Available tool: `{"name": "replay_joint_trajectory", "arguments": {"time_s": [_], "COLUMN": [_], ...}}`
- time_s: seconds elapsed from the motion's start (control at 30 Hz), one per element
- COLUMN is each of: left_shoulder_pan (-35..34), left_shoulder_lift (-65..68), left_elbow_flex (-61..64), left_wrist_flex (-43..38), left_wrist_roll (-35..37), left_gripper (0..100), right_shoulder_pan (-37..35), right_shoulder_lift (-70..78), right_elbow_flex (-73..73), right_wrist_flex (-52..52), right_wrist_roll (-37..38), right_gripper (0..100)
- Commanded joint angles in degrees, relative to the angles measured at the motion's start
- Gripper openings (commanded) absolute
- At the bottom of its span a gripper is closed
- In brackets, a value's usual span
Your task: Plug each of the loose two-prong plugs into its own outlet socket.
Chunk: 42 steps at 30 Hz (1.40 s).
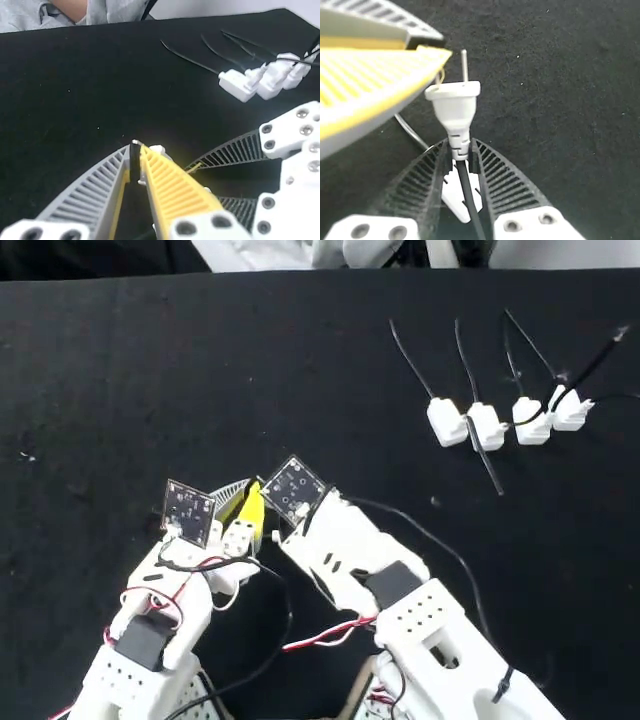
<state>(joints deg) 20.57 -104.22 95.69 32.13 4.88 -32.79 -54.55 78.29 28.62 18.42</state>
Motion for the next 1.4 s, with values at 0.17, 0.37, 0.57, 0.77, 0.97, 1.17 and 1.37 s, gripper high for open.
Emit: {"name": "replay_joint_trajectory", "arguments": {"time_s": [0.17,0.37,0.57,0.77,0.97,1.17,1.37], "left_shoulder_pan": [0.04,0.04,0.04,0.04,0.04,0.04,-2.59], "left_shoulder_lift": [-0.35,-0.35,-0.35,-0.35,-0.35,-0.35,-0.44], "left_elbow_flex": [0.75,0.84,0.84,0.84,0.92,0.84,0.48], "left_wrist_flex": [-0.97,-0.62,-0.53,2.64,2.73,2.73,2.73], "left_wrist_roll": [-0.53,-0.53,-0.53,-0.53,-0.53,-0.53,-0.53], "left_gripper": [5,5,5,5,5,5,5], "right_shoulder_pan": [-0.88,-2.73,-5.10,-4.92,-4.92,-4.92,-4.84], "right_shoulder_lift": [-1.45,-1.45,-1.45,-1.36,-1.36,-1.36,-1.45], "right_elbow_flex": [-3.38,-11.21,-14.90,-16.92,-19.91,-22.29,-21.58], "right_wrist_flex": [0.70,11.52,15.30,15.38,18.20,21.63,24.26], "right_wrist_roll": [0.09,4.66,7.30,8.79,8.79,8.79,8.88], "right_gripper": [1.1,1.1,1.1,1.1,1.1,1.1,1.1]}}
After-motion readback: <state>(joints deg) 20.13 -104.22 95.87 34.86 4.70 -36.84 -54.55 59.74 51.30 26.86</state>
